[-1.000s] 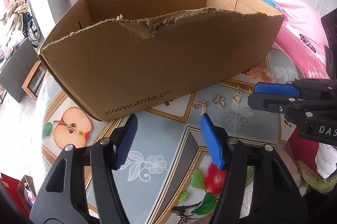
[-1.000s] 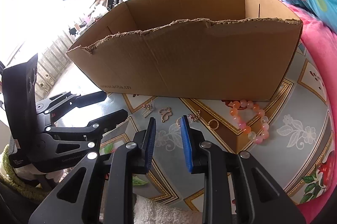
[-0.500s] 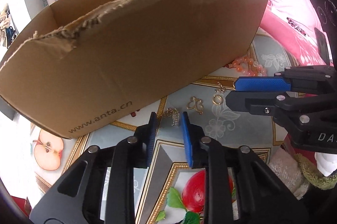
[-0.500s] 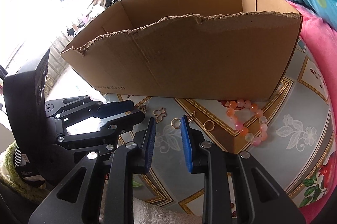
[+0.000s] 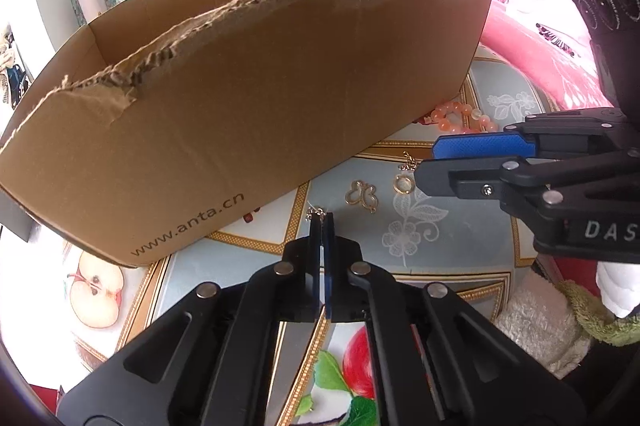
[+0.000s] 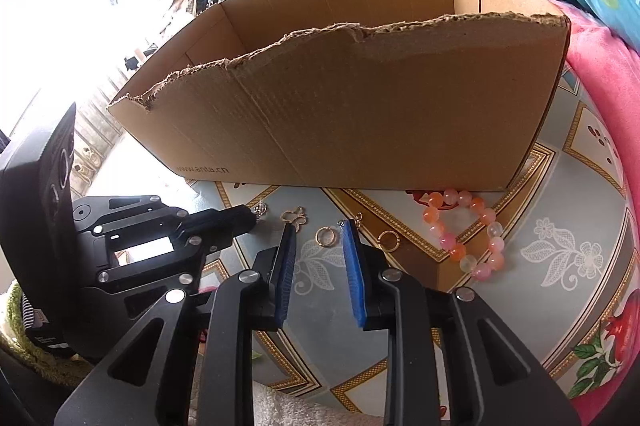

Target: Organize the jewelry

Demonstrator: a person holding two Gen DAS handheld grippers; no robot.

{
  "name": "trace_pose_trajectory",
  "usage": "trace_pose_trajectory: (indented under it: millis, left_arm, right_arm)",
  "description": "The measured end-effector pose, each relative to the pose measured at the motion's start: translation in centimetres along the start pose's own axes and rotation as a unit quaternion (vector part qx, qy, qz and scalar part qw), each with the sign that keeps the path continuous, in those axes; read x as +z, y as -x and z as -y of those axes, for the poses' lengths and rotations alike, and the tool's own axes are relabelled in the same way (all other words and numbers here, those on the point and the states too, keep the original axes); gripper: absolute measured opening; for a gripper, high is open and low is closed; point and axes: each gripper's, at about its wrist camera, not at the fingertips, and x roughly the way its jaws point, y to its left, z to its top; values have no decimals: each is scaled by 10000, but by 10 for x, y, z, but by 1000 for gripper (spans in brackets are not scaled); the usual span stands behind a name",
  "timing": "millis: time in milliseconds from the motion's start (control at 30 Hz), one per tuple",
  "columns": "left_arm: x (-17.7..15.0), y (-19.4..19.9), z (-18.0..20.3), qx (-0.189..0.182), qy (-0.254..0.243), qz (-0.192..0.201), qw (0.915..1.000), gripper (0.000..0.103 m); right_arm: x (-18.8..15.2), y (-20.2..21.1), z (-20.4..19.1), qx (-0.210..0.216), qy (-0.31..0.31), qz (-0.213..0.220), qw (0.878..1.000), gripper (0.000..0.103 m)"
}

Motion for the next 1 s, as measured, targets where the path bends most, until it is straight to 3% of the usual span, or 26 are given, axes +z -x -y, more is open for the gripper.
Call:
trace_pose_trajectory:
  millis: [600, 1000]
  left_arm:
    - [-7, 38, -35, -112, 811, 415, 9958, 0]
    - [-16, 33, -41, -123, 881, 366, 9954, 0]
  right_arm:
    - [2, -2, -19, 69, 327, 31, 9994, 24]
    - [3, -15, -28, -525, 652, -79, 9965, 24]
